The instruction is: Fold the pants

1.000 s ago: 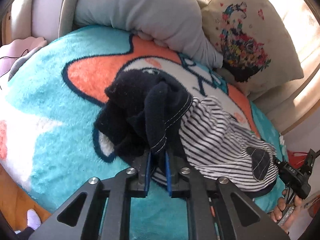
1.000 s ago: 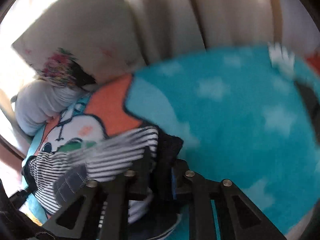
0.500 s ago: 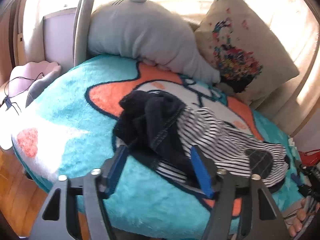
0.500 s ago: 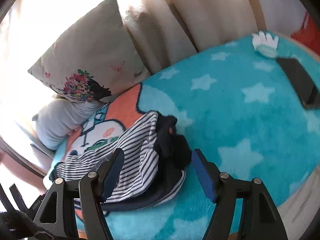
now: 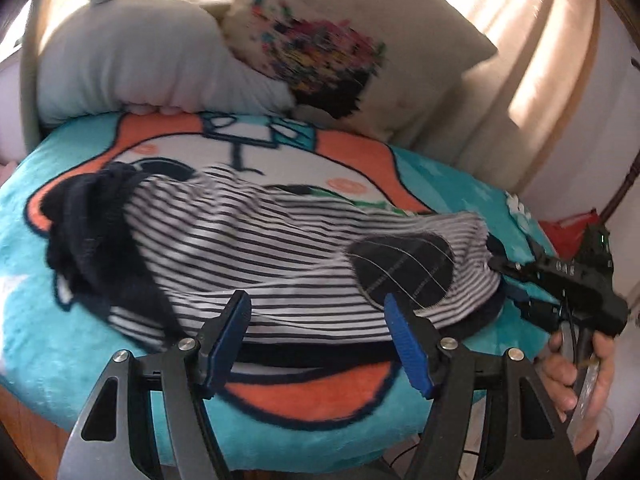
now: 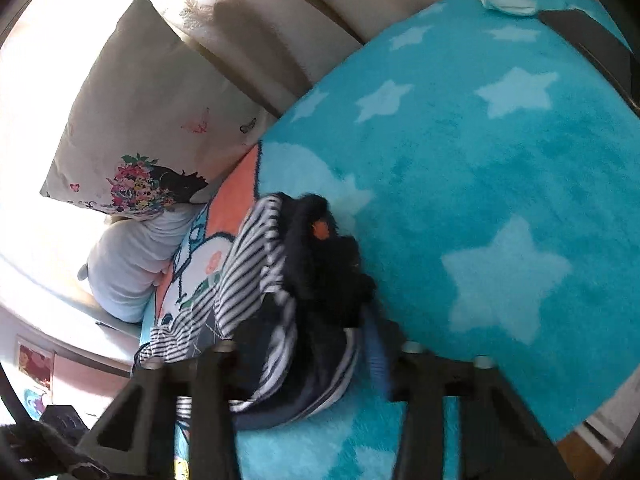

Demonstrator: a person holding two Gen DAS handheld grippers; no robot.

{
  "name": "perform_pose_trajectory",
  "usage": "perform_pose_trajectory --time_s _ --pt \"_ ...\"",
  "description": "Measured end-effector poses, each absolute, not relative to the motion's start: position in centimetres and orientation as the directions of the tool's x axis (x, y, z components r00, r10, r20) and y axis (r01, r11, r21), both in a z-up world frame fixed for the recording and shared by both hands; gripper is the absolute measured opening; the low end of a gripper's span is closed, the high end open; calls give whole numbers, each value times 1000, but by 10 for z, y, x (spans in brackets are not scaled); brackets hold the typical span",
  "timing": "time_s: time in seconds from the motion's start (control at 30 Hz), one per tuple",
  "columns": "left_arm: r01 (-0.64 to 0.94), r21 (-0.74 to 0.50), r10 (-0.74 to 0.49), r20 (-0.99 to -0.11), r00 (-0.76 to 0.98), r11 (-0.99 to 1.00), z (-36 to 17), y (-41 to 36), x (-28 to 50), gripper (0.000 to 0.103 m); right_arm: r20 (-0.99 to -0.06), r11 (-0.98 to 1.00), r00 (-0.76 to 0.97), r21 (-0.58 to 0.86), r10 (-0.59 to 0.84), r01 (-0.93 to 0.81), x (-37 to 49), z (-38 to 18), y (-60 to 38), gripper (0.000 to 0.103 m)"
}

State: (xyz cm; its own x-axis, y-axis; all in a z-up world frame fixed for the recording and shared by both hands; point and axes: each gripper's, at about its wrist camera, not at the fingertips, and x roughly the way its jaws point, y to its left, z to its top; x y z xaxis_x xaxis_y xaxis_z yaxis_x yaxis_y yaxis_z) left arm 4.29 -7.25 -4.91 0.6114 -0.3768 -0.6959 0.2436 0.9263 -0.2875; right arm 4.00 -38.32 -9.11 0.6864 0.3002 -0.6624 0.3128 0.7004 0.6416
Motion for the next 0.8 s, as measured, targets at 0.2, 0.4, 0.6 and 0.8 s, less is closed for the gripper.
perform_pose_trajectory --time_s 0.2,0.4,0.6,0.8 --pt "287 -258 -382 -721 578 922 -61 -94 41 68 -647 757 725 591 238 279 37 -69 -376 17" --pt "266 -294 -396 -726 562 918 -64 -87 49 68 -641 807 741 537 203 244 35 -59 -366 16" --pt "203 -331 -385 -710 590 921 -55 -58 57 68 -565 926 811 369 152 84 28 -11 -300 15" --pt "113 -381 -365 -695 619 917 -48 -14 66 68 -564 950 782 292 264 -109 41 -13 -219 15"
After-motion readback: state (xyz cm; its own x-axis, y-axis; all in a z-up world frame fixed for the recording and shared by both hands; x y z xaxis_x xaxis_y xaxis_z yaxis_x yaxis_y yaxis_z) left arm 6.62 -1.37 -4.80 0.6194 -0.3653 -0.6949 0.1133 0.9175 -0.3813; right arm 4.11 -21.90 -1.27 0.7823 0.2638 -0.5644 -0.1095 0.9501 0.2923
